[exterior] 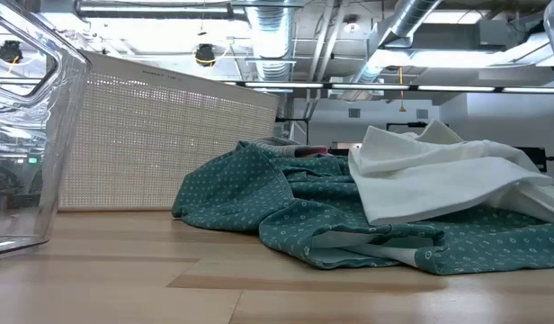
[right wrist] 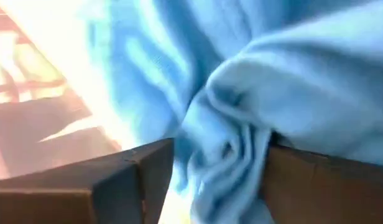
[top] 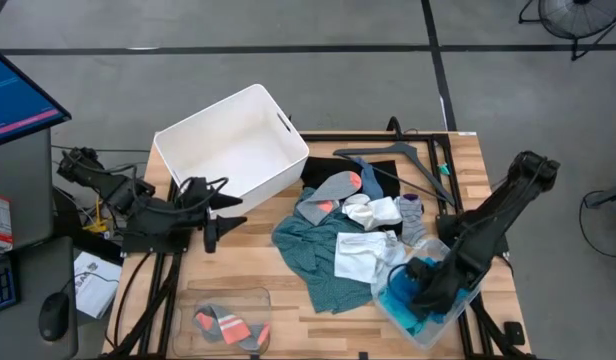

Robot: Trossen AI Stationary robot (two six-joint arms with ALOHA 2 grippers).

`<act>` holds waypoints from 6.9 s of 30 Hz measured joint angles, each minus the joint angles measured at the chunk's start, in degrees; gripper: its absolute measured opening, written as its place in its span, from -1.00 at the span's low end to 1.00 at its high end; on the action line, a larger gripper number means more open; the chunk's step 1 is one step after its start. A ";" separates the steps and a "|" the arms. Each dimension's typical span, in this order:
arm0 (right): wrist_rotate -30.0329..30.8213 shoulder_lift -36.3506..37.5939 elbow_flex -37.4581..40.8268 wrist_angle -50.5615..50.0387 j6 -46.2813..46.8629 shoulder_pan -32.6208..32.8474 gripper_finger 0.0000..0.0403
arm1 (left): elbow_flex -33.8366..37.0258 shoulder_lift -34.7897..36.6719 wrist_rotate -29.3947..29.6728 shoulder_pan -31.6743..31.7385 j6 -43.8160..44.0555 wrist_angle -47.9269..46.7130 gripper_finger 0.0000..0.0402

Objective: Pick & Place Cloths
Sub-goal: Put the blue shorts into the right transparent bin, then put the gray and pink sock into the left transparent bin

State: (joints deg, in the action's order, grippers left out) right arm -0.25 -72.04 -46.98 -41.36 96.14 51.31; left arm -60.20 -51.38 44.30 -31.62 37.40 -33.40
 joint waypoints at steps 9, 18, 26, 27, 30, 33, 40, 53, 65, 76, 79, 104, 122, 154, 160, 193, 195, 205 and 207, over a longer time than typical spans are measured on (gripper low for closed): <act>0.02 12.71 -3.82 0.91 -0.63 0.04 0.07 | -0.02 -6.26 -6.49 5.53 -11.72 12.68 0.24; 2.97 18.53 -4.96 0.76 -2.10 0.04 -0.03 | -0.02 -17.41 -15.29 17.01 -22.00 26.11 0.24; 3.51 16.90 -5.02 0.80 -5.81 0.04 -0.09 | -0.02 -29.17 -21.71 25.41 -23.69 29.89 0.26; 3.52 16.58 -5.02 0.87 -6.15 0.04 -0.10 | -0.02 -30.50 -21.70 25.89 -23.78 30.12 0.27; 3.63 15.66 -5.02 0.93 -6.75 0.04 -0.11 | -0.02 -34.13 -21.58 26.66 -26.17 30.20 0.31; 4.95 14.84 -5.02 0.92 -6.78 0.04 -0.12 | -0.02 -37.12 -20.42 26.76 -28.39 30.06 0.34; 6.38 13.38 -5.02 0.99 -6.77 0.04 -0.10 | -0.04 -41.45 -16.28 26.83 -29.91 29.74 0.34; 7.65 12.68 -5.02 1.55 -6.69 0.04 -0.12 | -0.04 -47.62 -16.53 28.62 -28.00 29.22 0.33; 7.85 12.68 -5.05 1.57 -6.56 0.04 -0.13 | -0.04 -48.26 -20.09 29.47 -23.43 28.28 -0.73; 7.87 12.68 -5.05 1.55 -6.62 -0.11 -0.16 | -0.17 -41.39 -23.45 28.40 -21.90 28.19 -1.00; 8.70 12.68 -5.07 1.49 -6.75 -0.11 -0.16 | -0.18 -36.70 -19.73 27.86 -21.93 28.49 -1.00; 12.35 12.68 -5.07 1.55 -8.20 -0.07 -0.15 | 0.00 -44.24 -19.47 29.77 -26.42 31.44 0.24; 12.35 12.68 -5.07 2.48 -8.07 -0.07 -0.16 | -0.04 -50.84 -24.52 30.98 -12.61 28.76 -0.15; 13.90 12.70 -5.07 3.63 -9.01 -0.09 -0.20 | -0.15 -9.74 -47.77 14.30 -8.84 29.24 -1.00; 16.84 12.70 -5.07 3.61 -9.34 -0.09 -0.21 | -0.20 -4.65 -41.99 1.12 -6.81 29.24 -1.00; 25.98 12.72 -5.05 6.11 -9.75 -1.72 -0.21 | 0.00 -24.10 -29.00 -24.89 18.79 -11.39 -1.00; 25.94 12.75 -5.05 7.59 -11.01 -2.66 -0.21 | 0.00 -25.99 -29.30 -24.89 19.03 -10.95 -1.00; 25.68 12.77 -5.05 20.14 -35.23 -11.50 -0.21 | 0.03 -28.63 -25.51 -24.27 21.21 -4.85 -1.00; 25.66 12.77 -5.05 20.81 -41.54 -14.24 -0.21 | 0.04 -28.63 -23.62 -24.21 21.18 -4.91 -1.00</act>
State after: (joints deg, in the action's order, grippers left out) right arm 25.41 -59.27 -52.03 -20.56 54.60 37.07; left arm -60.16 -80.01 20.68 -55.83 58.59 -38.31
